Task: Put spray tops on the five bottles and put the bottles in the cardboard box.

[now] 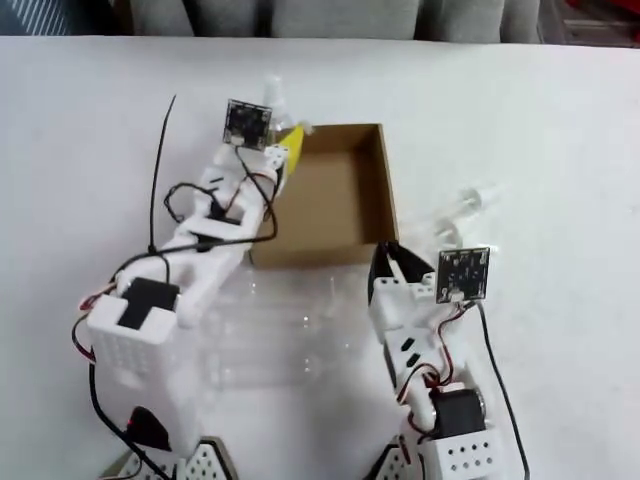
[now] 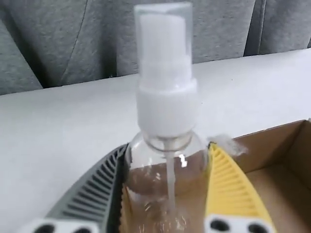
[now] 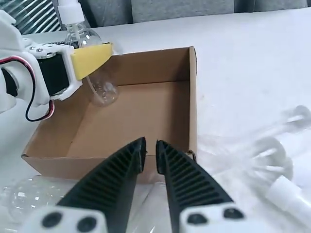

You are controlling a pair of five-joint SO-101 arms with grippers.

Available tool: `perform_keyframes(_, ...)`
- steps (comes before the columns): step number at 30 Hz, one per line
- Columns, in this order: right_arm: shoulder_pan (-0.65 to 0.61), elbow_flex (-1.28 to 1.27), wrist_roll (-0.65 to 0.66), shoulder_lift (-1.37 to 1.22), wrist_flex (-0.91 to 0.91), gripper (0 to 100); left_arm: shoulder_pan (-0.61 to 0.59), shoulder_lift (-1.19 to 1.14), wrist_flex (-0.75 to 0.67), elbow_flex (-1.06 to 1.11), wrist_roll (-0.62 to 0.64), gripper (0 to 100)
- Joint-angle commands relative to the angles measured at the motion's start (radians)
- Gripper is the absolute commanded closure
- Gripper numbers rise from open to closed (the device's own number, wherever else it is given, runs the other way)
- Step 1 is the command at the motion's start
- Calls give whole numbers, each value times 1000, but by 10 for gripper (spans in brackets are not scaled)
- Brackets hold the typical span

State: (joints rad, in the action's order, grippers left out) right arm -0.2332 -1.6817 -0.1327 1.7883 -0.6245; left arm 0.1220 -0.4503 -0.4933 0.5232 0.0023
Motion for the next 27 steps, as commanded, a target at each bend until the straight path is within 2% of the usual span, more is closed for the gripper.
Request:
perform_keyframes(1,7,-8,5,10,-4,983,-7,15,6,28,-12,790)
perform_keyframes(12,7,-8,5,10,-4,983,-24,22,6,28,-11,771)
perform_keyframes(18,7,-8,5,10,-4,983,-24,22,8,29,-9,653)
perform_keyframes(27,7,-8,5,10,-4,983,-27,30,6,26,-8,649)
